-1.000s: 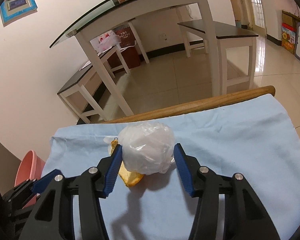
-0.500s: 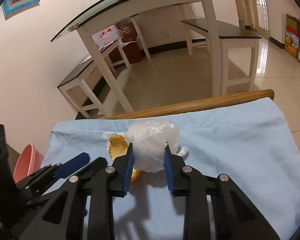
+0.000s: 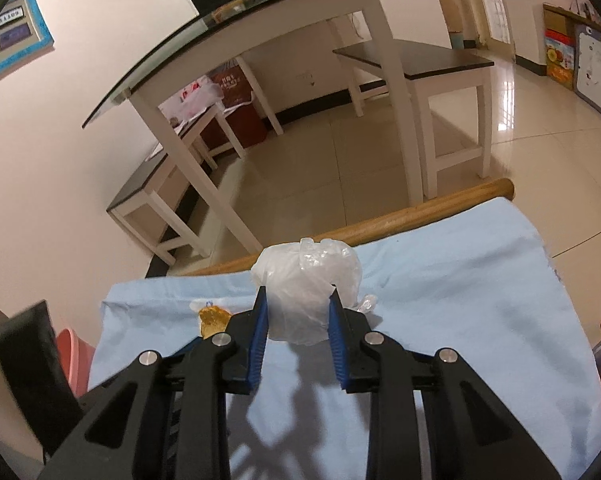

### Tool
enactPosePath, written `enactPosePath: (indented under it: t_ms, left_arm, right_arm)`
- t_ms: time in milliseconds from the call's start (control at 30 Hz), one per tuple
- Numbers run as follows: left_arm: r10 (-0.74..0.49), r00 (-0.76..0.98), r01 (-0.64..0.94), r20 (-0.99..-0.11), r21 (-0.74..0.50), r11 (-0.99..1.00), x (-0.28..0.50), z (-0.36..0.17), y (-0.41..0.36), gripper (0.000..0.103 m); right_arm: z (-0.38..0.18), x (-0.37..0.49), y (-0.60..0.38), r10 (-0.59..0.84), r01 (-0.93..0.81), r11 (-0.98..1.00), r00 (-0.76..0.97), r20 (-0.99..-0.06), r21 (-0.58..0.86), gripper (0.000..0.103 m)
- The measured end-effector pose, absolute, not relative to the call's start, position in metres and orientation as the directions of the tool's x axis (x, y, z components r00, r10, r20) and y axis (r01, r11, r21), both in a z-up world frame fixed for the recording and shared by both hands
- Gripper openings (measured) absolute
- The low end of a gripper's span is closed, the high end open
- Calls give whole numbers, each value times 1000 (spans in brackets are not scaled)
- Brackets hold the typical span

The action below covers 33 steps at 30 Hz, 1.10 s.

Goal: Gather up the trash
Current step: 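Close the right tool on the white plastic bag while the left tool grasps the orange peel, then carry the orange peel and white bag with both tools over the pink bucket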

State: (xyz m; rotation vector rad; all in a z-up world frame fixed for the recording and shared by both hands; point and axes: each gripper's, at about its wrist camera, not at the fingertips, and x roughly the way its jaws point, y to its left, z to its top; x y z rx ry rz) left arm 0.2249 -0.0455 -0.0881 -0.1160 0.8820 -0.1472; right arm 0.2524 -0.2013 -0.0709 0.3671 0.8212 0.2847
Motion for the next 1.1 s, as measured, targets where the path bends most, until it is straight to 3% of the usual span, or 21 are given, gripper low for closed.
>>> enactPosePath:
  t_ms: [67,100,167,267,1100]
  left_arm:
    - [-170,628,61,-759,-169,984,226,-87,-44,38]
    - [-163,628,51,-761,-169,984,227,-87,-44,25]
    - [-128,625,24,-770,-145,989,226,-87,-43,13]
    - [-122,628,-4,-768,-159,987,221,-82,-39,5]
    - [196,686,-300,-701,-27,954,50,-1,46,3]
  right_arm:
    - [-68,251,-204,388,-105,897,655,-648,430,27]
    - [-67,251,-205,390,-106,895,657,-645,432,27]
    - [-64,249,-206,397,-111,891,662,-636,441,27]
    - [-59,246,-207,410,-126,884,669,-620,449,27]
    - [-46,223,-165,539,-329,838,629,-560,436,27]
